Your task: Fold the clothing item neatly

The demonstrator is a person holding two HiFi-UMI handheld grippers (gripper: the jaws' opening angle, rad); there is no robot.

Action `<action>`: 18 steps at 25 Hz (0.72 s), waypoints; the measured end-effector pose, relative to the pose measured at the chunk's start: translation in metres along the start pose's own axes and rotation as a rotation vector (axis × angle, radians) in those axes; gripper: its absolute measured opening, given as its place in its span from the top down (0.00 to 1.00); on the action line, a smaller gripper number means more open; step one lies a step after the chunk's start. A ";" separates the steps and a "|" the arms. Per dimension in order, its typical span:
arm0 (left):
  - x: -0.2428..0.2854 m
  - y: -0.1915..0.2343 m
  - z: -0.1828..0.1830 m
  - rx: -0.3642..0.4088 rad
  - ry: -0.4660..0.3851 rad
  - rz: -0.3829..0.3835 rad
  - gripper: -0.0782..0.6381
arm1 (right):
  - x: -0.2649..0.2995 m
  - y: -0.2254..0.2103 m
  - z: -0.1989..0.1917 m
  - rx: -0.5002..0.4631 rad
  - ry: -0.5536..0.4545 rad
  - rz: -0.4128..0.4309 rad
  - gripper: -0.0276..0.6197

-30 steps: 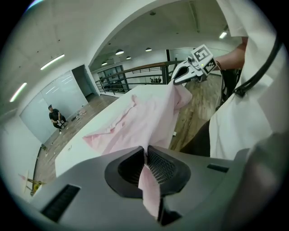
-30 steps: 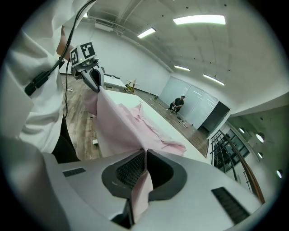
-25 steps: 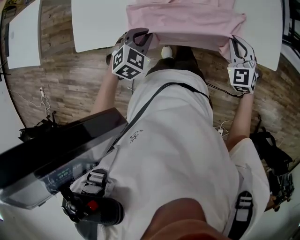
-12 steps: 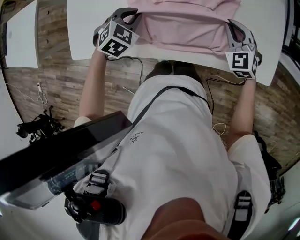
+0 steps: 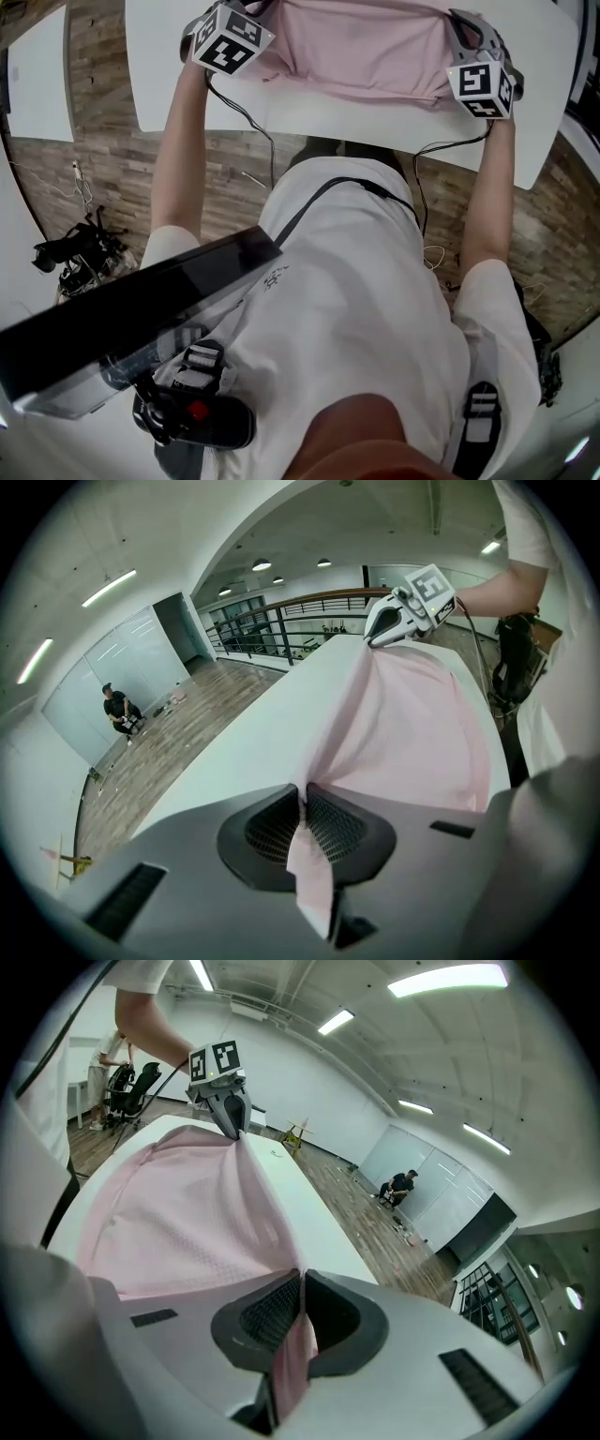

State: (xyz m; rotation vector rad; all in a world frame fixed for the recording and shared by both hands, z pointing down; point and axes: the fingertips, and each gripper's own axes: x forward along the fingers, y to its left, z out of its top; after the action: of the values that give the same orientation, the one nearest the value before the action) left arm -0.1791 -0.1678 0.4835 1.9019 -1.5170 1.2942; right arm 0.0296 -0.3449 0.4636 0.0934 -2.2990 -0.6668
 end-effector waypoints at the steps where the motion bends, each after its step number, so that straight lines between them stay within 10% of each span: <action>1: 0.006 0.004 -0.002 -0.005 0.007 -0.003 0.85 | 0.007 0.000 -0.002 0.000 0.007 0.007 0.92; 8: 0.055 0.024 -0.023 -0.125 0.034 0.056 0.85 | 0.059 0.009 -0.023 0.037 0.062 0.071 0.92; 13: 0.067 0.043 -0.039 -0.273 -0.028 0.151 0.62 | 0.073 0.005 -0.037 0.091 0.067 0.007 0.77; 18: 0.045 0.048 -0.026 -0.258 -0.049 0.174 0.60 | 0.045 -0.016 -0.019 0.120 0.019 -0.066 0.76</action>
State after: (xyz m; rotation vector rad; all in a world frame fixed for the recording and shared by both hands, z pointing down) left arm -0.2342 -0.1896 0.5228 1.6808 -1.8112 1.0649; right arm 0.0075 -0.3785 0.4959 0.2315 -2.3249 -0.5587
